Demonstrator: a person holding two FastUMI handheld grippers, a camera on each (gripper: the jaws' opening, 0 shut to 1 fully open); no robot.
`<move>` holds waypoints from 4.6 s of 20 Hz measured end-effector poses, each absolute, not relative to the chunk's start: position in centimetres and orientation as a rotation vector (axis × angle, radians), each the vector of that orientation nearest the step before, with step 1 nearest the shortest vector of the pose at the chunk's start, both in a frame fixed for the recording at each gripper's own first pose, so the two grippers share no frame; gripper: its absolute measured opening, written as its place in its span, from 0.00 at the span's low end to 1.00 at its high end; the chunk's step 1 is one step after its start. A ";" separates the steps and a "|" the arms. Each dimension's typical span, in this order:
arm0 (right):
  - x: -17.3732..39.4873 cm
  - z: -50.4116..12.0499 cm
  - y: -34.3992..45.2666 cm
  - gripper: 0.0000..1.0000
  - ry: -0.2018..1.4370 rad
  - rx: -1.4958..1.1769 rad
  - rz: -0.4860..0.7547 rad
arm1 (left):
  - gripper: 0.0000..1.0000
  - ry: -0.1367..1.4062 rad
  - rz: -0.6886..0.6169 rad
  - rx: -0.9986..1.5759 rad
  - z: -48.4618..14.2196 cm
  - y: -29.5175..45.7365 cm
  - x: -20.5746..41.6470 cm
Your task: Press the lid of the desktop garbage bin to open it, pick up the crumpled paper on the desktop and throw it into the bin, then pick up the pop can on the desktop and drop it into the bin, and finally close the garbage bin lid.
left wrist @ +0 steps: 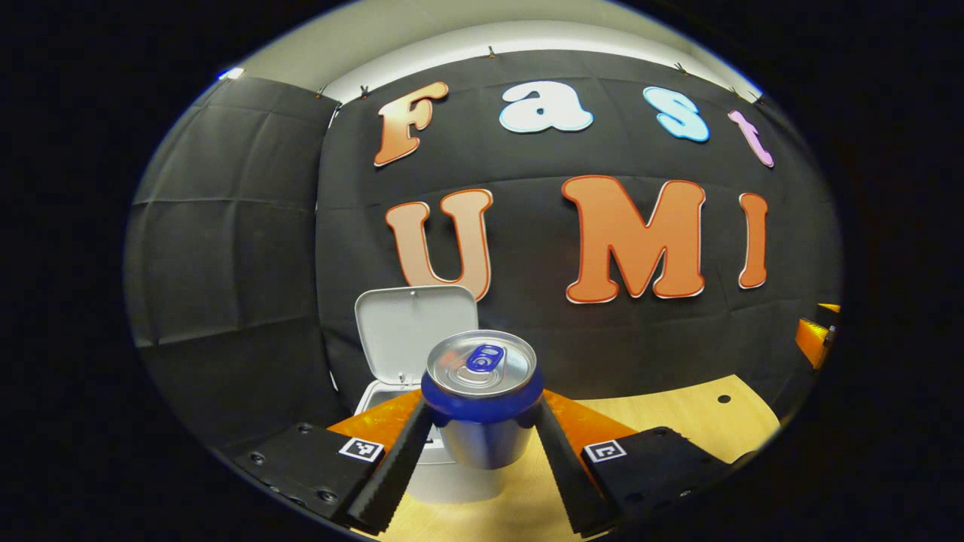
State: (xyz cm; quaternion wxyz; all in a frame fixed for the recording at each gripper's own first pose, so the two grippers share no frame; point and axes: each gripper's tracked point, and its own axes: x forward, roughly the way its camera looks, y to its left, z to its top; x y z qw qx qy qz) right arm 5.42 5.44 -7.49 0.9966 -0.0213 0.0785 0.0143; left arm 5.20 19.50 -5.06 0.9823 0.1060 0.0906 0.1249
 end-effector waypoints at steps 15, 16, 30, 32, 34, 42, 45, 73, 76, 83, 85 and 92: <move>5.8 -9.2 8.1 0.87 0.213 -0.097 0.015 | 0.81 0.189 0.280 0.214 -11.6 29.5 17.7; 5.8 -9.4 7.9 0.87 0.218 -0.100 0.010 | 0.81 0.208 0.293 0.203 -12.5 30.2 18.0; 5.7 -9.8 7.5 0.87 0.227 -0.097 0.024 | 0.92 0.084 0.259 0.214 -6.9 28.1 19.0; 5.8 -9.7 7.4 0.87 0.223 -0.089 0.034 | 0.91 0.091 0.279 0.153 -4.9 28.6 19.5; 5.9 -9.5 7.2 0.87 0.217 -0.079 0.041 | 0.91 0.087 0.304 0.120 -1.9 29.6 20.4; 6.0 -8.6 6.6 0.87 0.198 -0.052 0.043 | 0.92 0.073 0.314 0.139 8.0 32.5 25.9; 6.3 -8.7 6.0 0.87 0.192 -0.043 0.036 | 0.91 0.108 0.309 0.111 9.2 33.2 27.5; 7.6 -9.5 2.5 0.87 0.179 -0.040 -0.004 | 0.95 1.132 0.244 -0.010 -7.5 33.7 23.4; 7.6 -9.4 2.9 0.87 0.175 -0.044 0.007 | 0.95 1.175 0.240 -0.011 -9.9 33.2 21.6; 7.3 -9.5 2.6 0.87 0.174 -0.050 0.014 | 0.95 1.322 0.250 -0.034 -15.0 32.3 16.5; 7.3 -9.6 2.3 0.87 0.174 -0.053 0.011 | 0.95 1.361 0.258 -0.008 -17.0 32.5 15.2; 6.9 -9.8 2.3 0.87 0.170 -0.045 0.016 | 0.96 1.310 0.263 0.017 -17.2 32.5 15.6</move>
